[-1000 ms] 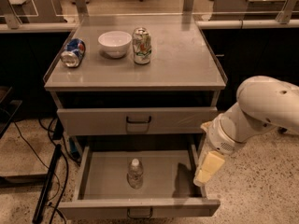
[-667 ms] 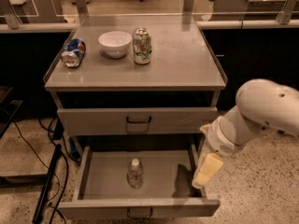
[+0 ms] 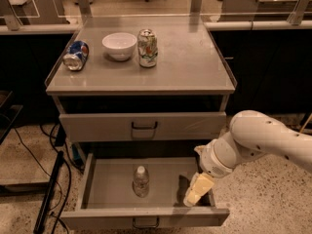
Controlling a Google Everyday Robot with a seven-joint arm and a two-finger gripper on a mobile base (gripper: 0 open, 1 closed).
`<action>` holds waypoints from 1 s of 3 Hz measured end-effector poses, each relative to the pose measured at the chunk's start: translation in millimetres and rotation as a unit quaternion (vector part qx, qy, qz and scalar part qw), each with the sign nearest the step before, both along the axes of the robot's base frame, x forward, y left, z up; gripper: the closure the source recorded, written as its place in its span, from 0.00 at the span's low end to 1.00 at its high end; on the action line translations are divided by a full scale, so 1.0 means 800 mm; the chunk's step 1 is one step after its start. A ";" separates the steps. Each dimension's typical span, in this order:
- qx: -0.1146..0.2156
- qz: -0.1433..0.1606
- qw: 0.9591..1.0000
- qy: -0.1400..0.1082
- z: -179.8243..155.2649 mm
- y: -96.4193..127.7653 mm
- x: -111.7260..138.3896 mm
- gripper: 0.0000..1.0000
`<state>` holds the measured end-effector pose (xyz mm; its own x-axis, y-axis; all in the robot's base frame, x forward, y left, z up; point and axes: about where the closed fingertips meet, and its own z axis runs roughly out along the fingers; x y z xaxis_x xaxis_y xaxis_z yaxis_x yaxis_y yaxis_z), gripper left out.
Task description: Pick water bottle from middle drawer and place on counter
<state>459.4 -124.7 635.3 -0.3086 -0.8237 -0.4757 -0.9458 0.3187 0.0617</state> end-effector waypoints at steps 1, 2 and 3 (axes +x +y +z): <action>0.000 0.000 1.000 0.000 0.000 0.000 0.000 0.00; 0.010 -0.002 1.000 0.007 -0.027 0.013 -0.001 0.00; 0.045 -0.014 0.999 0.000 -0.098 0.052 0.038 0.00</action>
Offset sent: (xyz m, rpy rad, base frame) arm -0.0017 0.0390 -0.0802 0.0796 0.0479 -0.0192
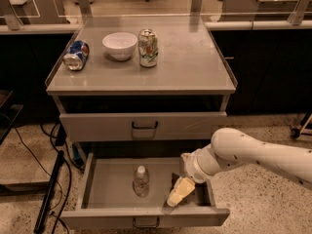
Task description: Pick water bottle from middle drawer and place on counter
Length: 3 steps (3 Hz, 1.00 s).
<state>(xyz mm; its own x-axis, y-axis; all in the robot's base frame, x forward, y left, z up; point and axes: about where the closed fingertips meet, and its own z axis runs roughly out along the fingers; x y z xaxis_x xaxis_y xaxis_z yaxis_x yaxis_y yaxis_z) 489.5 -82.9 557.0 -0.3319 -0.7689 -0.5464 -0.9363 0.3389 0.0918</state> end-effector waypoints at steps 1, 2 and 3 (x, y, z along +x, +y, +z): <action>0.000 0.000 1.000 0.000 0.000 0.000 0.000 0.00; 0.023 -0.018 1.000 0.011 -0.031 0.023 0.001 0.00; 0.034 -0.035 0.999 0.014 -0.076 0.062 0.016 0.00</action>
Offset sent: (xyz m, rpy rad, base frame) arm 0.0035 0.0482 -0.0655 0.1281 0.0559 -0.1052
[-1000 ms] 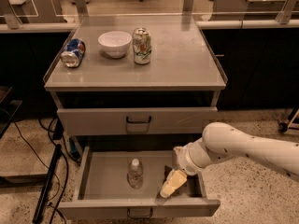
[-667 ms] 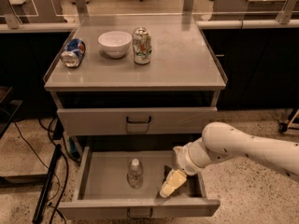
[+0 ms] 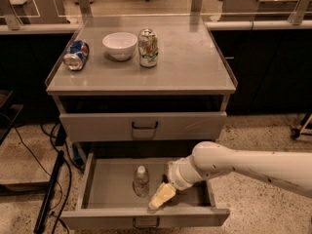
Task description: Pick water bottle from middle drawer and place on counter
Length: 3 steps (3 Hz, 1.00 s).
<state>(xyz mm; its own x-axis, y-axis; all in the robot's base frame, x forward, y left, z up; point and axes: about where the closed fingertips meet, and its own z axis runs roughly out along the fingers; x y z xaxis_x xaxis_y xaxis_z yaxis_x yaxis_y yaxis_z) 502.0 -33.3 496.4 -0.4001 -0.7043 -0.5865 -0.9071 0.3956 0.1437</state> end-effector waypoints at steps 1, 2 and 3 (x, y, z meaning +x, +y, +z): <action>0.000 0.000 1.000 0.001 -0.001 0.000 0.000 0.00; 0.015 -0.002 1.000 0.002 -0.011 0.015 0.003 0.00; 0.029 0.003 1.000 -0.004 -0.019 0.041 0.024 0.00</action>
Offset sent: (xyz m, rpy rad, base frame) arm -0.0018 0.0103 -0.0115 0.0476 0.0065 -0.0220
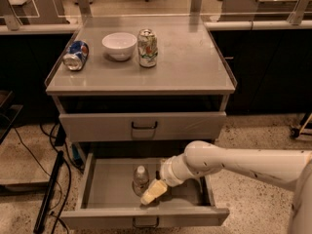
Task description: Pick water bottle from middle drawer and place on counter
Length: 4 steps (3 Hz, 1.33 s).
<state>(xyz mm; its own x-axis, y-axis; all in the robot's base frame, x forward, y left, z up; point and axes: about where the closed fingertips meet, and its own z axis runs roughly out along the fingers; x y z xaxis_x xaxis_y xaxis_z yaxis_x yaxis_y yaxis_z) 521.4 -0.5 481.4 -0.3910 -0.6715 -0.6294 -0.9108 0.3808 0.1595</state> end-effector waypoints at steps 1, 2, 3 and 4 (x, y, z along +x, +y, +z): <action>0.005 0.005 1.000 -0.010 -0.002 0.018 0.030 0.00; 0.009 0.011 1.000 0.000 -0.019 0.039 0.048 0.00; 0.012 0.012 1.000 0.013 -0.033 0.046 0.053 0.00; 0.012 0.012 1.000 0.013 -0.033 0.047 0.053 0.19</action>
Offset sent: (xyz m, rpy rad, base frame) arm 0.0541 0.0405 -0.0182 0.0181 -0.0049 0.0304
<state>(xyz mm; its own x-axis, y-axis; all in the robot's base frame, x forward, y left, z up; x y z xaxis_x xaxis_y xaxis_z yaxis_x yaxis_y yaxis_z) 563.7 36.8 454.6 -0.3915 -0.6653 -0.6357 -0.9149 0.3553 0.1917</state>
